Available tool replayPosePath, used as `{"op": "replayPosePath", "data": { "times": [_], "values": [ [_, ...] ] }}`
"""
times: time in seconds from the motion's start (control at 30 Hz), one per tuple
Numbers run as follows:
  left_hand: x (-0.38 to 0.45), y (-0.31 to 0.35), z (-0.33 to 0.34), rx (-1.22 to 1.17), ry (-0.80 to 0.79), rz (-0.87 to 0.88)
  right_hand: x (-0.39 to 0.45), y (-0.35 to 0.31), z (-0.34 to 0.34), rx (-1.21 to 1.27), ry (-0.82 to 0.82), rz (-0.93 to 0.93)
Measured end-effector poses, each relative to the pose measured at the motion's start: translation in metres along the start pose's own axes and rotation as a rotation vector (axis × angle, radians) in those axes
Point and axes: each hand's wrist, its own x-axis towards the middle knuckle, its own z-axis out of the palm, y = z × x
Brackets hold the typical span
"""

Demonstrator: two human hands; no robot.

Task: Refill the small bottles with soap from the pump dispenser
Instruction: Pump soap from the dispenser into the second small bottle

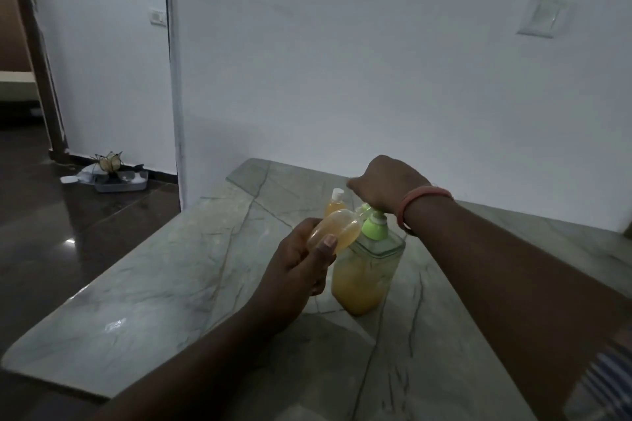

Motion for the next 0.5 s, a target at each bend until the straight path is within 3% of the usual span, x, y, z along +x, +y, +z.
{"op": "replayPosePath", "data": {
  "times": [0.1,0.33,0.5],
  "values": [
    [0.0007,-0.0032,-0.0019,0.009,0.010,0.003,0.0042,0.0051,0.0093,0.054,0.037,0.032],
    [-0.0018,0.0010,-0.0006,0.018,0.006,-0.023,0.0043,-0.0034,0.0037,-0.112,0.021,-0.006],
    [0.0004,-0.0042,-0.0014,0.012,-0.001,-0.009,0.0027,0.0029,0.0093,0.000,0.014,0.035]
  ]
}}
